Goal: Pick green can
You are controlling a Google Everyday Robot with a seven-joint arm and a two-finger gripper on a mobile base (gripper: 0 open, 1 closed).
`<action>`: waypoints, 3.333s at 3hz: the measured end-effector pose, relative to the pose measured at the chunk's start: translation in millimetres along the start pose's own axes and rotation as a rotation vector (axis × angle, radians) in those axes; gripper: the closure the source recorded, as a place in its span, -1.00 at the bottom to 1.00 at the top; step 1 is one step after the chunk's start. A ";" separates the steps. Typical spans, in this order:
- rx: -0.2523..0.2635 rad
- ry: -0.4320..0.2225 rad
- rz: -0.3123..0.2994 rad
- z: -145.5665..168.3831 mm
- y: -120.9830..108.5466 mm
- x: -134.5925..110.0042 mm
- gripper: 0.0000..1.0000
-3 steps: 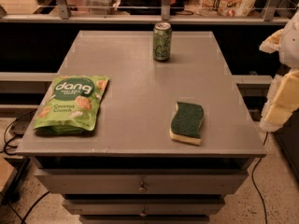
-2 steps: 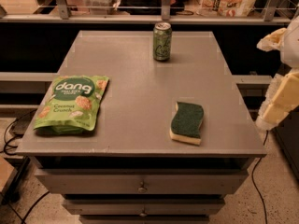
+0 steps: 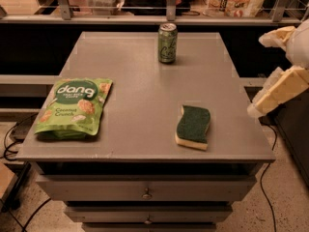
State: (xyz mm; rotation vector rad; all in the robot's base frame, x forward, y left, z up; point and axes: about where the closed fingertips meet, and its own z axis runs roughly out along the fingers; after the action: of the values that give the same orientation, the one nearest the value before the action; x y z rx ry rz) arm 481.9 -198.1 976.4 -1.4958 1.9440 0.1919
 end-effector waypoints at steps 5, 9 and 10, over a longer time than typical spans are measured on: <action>0.034 -0.263 0.040 115.0 -72.3 -70.0 -1.00; 0.112 -0.531 0.242 215.2 -161.1 -98.3 -1.00; 0.102 -0.598 0.263 231.3 -176.1 -111.9 -1.00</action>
Offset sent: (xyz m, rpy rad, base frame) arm 0.1155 0.0551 -0.0183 0.1877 -0.0725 0.0108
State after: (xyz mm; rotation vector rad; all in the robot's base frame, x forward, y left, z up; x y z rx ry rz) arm 749.9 -52.8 912.4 -0.9630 1.6166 0.5756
